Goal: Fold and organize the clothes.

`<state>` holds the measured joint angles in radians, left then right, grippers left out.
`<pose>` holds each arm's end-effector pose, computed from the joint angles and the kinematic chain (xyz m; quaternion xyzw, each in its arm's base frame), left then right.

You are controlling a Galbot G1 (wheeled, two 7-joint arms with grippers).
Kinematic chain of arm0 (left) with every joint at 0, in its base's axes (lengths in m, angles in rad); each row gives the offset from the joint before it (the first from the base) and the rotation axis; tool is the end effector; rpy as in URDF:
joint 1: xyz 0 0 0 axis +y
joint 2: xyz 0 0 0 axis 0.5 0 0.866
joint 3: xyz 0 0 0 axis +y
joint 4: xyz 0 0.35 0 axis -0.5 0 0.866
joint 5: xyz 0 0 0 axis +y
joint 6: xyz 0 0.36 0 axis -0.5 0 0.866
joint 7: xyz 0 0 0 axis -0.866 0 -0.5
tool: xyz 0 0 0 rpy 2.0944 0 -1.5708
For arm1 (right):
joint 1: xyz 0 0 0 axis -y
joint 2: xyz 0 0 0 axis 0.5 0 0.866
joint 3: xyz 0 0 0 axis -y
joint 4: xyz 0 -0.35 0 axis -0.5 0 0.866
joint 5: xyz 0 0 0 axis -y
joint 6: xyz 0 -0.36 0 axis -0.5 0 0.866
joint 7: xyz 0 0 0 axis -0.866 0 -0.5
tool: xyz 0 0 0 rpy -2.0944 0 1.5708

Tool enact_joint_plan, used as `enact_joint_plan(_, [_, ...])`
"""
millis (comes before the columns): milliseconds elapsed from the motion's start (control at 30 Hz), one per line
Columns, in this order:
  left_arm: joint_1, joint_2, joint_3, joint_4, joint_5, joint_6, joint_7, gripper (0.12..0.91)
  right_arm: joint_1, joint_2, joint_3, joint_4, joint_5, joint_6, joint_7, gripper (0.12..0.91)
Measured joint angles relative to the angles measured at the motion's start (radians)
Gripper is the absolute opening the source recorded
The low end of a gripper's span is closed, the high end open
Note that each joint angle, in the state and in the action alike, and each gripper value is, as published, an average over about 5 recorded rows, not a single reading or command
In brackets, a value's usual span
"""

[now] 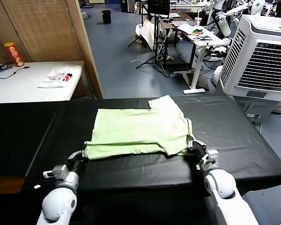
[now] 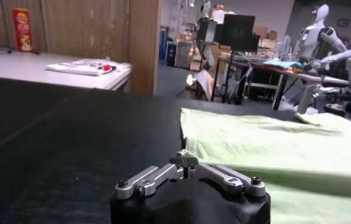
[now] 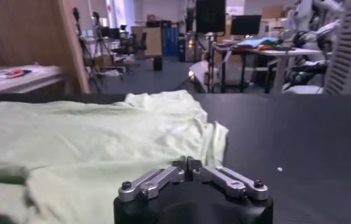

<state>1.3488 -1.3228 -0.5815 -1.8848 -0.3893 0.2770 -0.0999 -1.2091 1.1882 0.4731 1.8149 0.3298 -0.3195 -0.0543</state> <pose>0.2591 0.0778 -0.3179 0.0284 -0.9889 0.0589 0.1333 0.3039 -0.0818 -0.3035 0.0907 -0.9864 0.0246 0.1349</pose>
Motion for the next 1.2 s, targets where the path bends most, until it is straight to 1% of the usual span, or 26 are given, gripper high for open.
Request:
enact_joint_plan(67, [0.005, 0.004, -0.002, -0.006, 0.000, 0.004, 0.000, 0.400, -0.032, -0.015, 0.013, 0.040, -0.012, -0.006, -0.001, 0.670])
enact_joint_plan(100, [0.009, 0.007, -0.003, -0.011, 0.000, 0.007, 0.001, 0.467, -0.049, -0.021, 0.019, 0.059, -0.021, -0.007, -0.003, 0.711])
enact_joint_plan(167, [0.021, 0.014, -0.005, -0.022, 0.000, 0.014, 0.003, 0.568, -0.084, -0.030, 0.029, 0.092, -0.043, -0.007, -0.008, 0.765])
enact_joint_plan(200, [0.029, 0.018, -0.005, -0.029, 0.001, 0.018, 0.006, 0.632, -0.102, -0.032, 0.033, 0.104, -0.055, -0.005, -0.012, 0.777])
enact_joint_plan(233, [0.037, 0.021, -0.005, -0.036, 0.001, 0.020, 0.009, 0.680, -0.119, -0.034, 0.035, 0.115, -0.066, -0.004, -0.015, 0.790])
enact_joint_plan(300, [0.056, 0.028, -0.005, -0.051, -0.003, 0.026, 0.016, 0.754, -0.151, -0.034, 0.037, 0.127, -0.086, -0.001, -0.019, 0.791])
enact_joint_plan(367, [0.074, 0.034, -0.006, -0.064, -0.010, 0.032, 0.022, 0.784, -0.178, -0.032, 0.037, 0.133, -0.099, 0.002, -0.020, 0.768])
enact_joint_plan(400, [0.082, 0.036, -0.006, -0.069, -0.017, 0.036, 0.025, 0.792, -0.189, -0.030, 0.037, 0.134, -0.102, 0.002, -0.019, 0.739])
enact_joint_plan(467, [0.097, 0.040, -0.006, -0.076, -0.032, 0.044, 0.030, 0.796, -0.203, -0.026, 0.038, 0.134, -0.105, 0.003, -0.017, 0.684])
enact_joint_plan(633, [0.117, 0.044, -0.012, -0.071, -0.057, 0.052, 0.042, 0.798, -0.211, -0.017, 0.037, 0.128, -0.109, 0.002, -0.013, 0.578])
enact_joint_plan(733, [0.122, 0.047, -0.016, -0.061, -0.065, 0.050, 0.050, 0.795, -0.210, -0.014, 0.034, 0.123, -0.112, 0.000, -0.013, 0.460])
enact_joint_plan(767, [0.122, 0.048, -0.018, -0.058, -0.067, 0.048, 0.052, 0.789, -0.209, -0.014, 0.033, 0.121, -0.113, -0.001, -0.013, 0.410])
enact_joint_plan(833, [0.124, 0.048, -0.021, -0.052, -0.069, 0.045, 0.054, 0.746, -0.206, -0.016, 0.032, 0.117, -0.111, -0.005, -0.013, 0.310])
enact_joint_plan(867, [0.126, 0.049, -0.022, -0.049, -0.071, 0.044, 0.055, 0.710, -0.204, -0.018, 0.031, 0.115, -0.108, -0.009, -0.013, 0.251])
enact_joint_plan(900, [0.127, 0.051, -0.023, -0.047, -0.073, 0.042, 0.057, 0.657, -0.202, -0.020, 0.031, 0.116, -0.104, -0.014, -0.012, 0.209])
enact_joint_plan(967, [0.129, 0.055, -0.023, -0.045, -0.079, 0.041, 0.062, 0.558, -0.198, -0.025, 0.030, 0.121, -0.090, -0.030, -0.007, 0.149])
enact_joint_plan(1000, [0.129, 0.058, -0.023, -0.044, -0.083, 0.041, 0.064, 0.491, -0.196, -0.029, 0.029, 0.126, -0.082, -0.041, -0.003, 0.135])
enact_joint_plan(1067, [0.129, 0.062, -0.021, -0.045, -0.088, 0.044, 0.066, 0.391, -0.193, -0.037, 0.029, 0.138, -0.064, -0.067, 0.005, 0.124])
enact_joint_plan(1100, [0.128, 0.065, -0.019, -0.046, -0.090, 0.047, 0.066, 0.324, -0.192, -0.041, 0.030, 0.145, -0.055, -0.082, 0.008, 0.123])
enact_joint_plan(1200, [0.128, 0.074, -0.011, -0.054, -0.086, 0.058, 0.060, 0.181, -0.199, -0.057, 0.036, 0.167, -0.028, -0.126, 0.017, 0.123])
